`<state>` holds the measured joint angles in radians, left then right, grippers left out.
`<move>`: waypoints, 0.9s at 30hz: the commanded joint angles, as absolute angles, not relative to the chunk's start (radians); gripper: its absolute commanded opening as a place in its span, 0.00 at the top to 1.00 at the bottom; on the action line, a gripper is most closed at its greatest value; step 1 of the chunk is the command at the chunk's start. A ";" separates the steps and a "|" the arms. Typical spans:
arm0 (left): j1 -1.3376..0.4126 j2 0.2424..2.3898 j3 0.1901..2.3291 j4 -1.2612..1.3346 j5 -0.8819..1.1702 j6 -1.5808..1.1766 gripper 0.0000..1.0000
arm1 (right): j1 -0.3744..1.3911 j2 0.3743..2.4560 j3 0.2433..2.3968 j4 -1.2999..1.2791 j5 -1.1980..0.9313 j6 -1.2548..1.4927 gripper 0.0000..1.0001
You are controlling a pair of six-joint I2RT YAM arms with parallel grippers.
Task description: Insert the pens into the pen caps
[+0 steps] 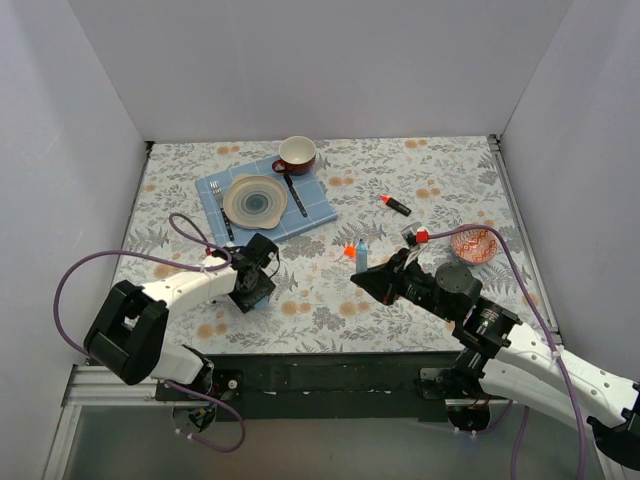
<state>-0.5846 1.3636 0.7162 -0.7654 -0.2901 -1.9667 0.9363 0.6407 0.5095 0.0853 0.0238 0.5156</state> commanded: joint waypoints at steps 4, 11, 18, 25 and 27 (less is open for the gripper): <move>-0.626 1.416 0.834 -0.536 -0.163 -1.522 0.92 | 0.937 0.601 0.545 0.091 0.054 0.480 0.99; -0.719 1.566 0.971 -0.474 0.046 -1.007 1.00 | 0.936 0.493 0.552 0.028 0.135 0.448 0.99; -0.885 1.696 1.025 -0.609 -0.181 -0.655 1.00 | 0.936 0.413 0.557 0.002 0.183 0.445 0.99; -0.913 1.758 1.015 -0.637 -0.204 -0.535 0.96 | 0.936 0.417 0.587 -0.060 0.190 0.434 0.99; -0.913 1.772 1.025 -0.652 -0.221 -0.554 0.80 | 0.937 0.407 0.588 -0.066 0.195 0.437 0.99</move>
